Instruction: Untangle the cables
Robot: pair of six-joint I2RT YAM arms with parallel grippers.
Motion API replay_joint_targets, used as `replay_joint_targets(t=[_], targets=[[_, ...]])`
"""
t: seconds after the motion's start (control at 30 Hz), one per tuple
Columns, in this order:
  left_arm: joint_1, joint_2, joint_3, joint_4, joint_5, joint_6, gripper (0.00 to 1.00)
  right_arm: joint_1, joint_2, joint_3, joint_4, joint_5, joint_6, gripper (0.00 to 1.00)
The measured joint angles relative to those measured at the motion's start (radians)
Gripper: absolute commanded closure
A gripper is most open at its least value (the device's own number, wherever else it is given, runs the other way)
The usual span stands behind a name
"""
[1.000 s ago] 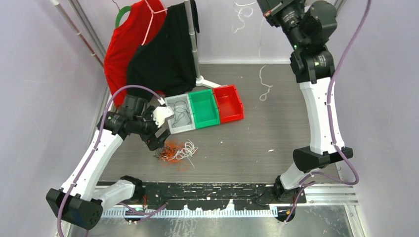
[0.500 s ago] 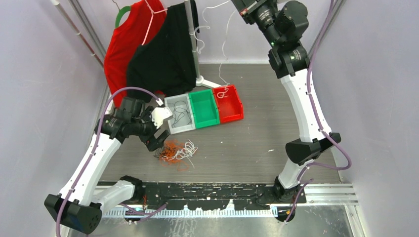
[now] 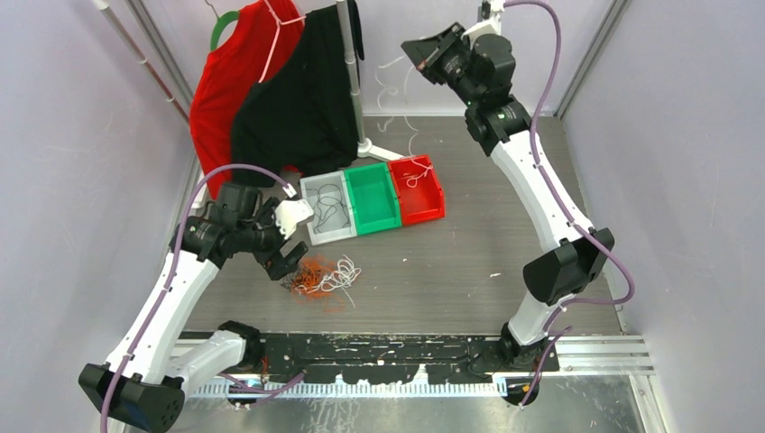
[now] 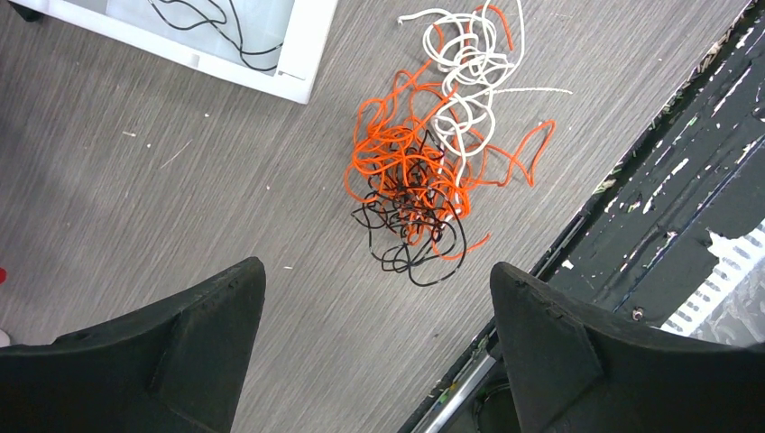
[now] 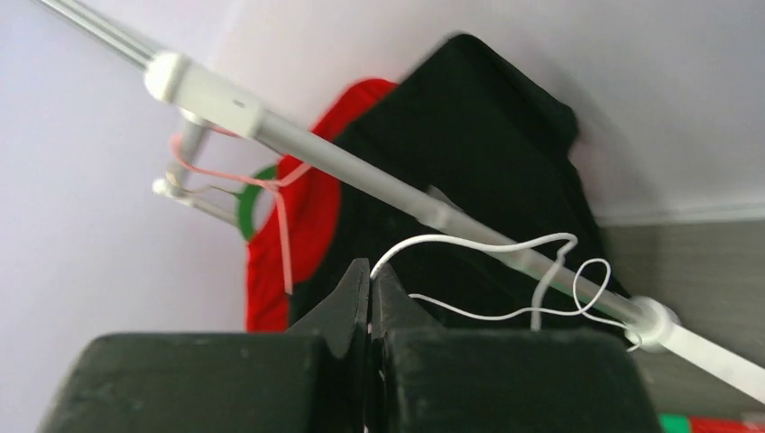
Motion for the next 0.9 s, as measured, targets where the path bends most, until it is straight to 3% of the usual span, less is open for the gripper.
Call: replay_joint_targets(t=[0.5,0.9], targets=[[0.001,-0.002,-0.002,0.000,0.008,0.003,0.07,0.000,-0.312,-0.491,-0.024,0.158,-0.147,0.99],[0.001,-0.002,-0.002,0.000,0.022,0.004,0.08,-0.001,-0.292,-0.571,-0.083,0.224,-0.196,0.99]])
